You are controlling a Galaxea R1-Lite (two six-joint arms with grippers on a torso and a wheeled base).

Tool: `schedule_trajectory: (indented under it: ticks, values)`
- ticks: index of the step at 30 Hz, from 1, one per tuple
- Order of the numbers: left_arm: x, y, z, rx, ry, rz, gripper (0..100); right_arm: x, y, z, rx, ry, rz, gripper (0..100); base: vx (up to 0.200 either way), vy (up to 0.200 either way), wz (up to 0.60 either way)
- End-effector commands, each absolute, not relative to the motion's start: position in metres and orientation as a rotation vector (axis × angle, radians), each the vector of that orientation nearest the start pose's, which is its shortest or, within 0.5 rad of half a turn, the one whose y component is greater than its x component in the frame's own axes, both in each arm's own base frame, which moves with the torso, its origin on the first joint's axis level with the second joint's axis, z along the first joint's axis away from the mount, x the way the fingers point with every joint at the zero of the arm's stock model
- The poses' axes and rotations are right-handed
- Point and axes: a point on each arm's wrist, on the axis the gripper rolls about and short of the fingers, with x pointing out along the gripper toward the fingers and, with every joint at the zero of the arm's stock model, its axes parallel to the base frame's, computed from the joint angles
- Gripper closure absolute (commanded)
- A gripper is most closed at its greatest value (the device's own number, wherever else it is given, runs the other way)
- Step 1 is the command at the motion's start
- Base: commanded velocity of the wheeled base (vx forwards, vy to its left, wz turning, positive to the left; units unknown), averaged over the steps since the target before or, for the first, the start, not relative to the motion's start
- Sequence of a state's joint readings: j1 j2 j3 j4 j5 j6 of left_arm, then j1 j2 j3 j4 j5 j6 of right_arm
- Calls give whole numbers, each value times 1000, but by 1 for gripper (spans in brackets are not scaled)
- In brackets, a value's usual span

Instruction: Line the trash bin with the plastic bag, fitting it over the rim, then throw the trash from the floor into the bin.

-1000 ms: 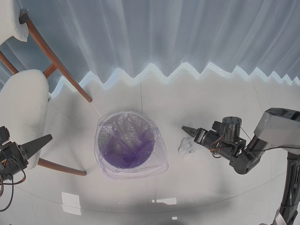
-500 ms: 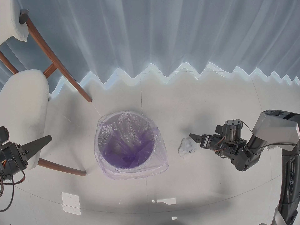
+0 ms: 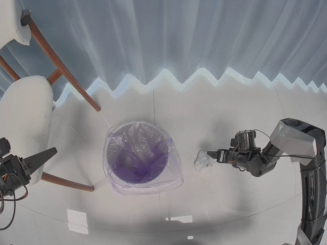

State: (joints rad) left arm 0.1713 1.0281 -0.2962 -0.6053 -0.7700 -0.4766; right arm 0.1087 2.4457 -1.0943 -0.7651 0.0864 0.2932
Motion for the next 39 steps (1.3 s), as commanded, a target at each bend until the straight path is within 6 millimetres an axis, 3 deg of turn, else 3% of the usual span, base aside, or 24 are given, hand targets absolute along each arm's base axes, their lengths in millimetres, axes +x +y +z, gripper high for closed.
schedule_trajectory:
  ticks: [1, 7, 19, 26, 27, 39]
  values:
    - [121, 5, 184, -519, 253, -560, 0, 447, 46, -26, 235, 648, 64, 0, 0, 0, 0]
    - [117, 5, 178, -525, 266, -554, 0, 461, 47, -35, 180, 682, 77, 0, 0, 0, 0]
    - [109, 3, 175, -522, 259, -557, 0, 458, 53, -61, 161, 749, 86, 0, 0, 0, 0]
    - [109, 3, 176, -520, 253, -559, 0, 460, 59, -60, 160, 745, 98, 0, 0, 0, 0]
    - [109, 3, 177, -517, 250, -560, 0, 460, 59, -61, 160, 745, 98, 100, 0, 0, 0]
    - [103, 3, 183, -496, 202, -560, 0, 466, 60, -67, 161, 685, 107, 100, 0, 0, 0]
